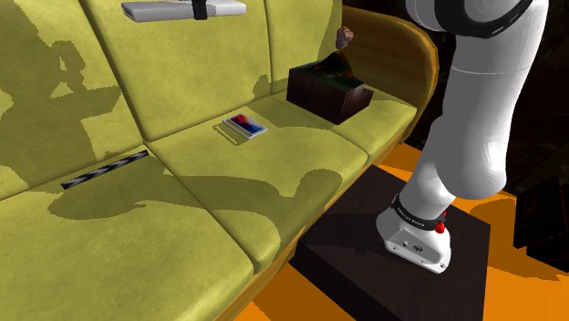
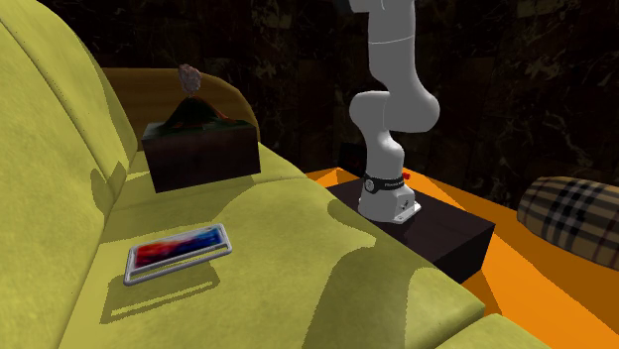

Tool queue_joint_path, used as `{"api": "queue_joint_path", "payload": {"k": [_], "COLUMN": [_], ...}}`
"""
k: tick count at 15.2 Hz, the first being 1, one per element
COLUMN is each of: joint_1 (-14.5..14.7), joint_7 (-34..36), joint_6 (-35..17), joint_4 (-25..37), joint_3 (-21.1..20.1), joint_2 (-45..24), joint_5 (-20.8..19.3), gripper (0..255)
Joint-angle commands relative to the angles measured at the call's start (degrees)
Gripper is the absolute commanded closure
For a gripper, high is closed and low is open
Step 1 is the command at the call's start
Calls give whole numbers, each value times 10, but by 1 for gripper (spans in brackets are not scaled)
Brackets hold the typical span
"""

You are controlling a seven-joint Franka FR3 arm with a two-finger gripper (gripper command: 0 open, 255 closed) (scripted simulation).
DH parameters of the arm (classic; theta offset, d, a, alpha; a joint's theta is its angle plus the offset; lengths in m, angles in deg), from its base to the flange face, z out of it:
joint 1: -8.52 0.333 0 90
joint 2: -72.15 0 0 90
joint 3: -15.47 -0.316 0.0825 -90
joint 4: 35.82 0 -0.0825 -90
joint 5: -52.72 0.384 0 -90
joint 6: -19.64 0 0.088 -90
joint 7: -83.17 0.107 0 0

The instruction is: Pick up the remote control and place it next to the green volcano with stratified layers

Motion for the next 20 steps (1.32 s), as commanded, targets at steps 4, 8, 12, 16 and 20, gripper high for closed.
{"api": "queue_joint_path", "payload": {"k": [4, 8, 12, 16, 20], "joint_1": [-54, -92, -127, -160, -191], "joint_7": [-65, -121, -177, -233, -288], "joint_6": [-24, -37, -44, -46, -45], "joint_4": [-77, -120, -145, -154, -147], "joint_3": [21, 43, 67, 92, 116], "joint_2": [57, 89, 108, 115, 110], "joint_5": [19, 29, 36, 40, 42], "gripper": [255, 255, 255, 255, 255]}}
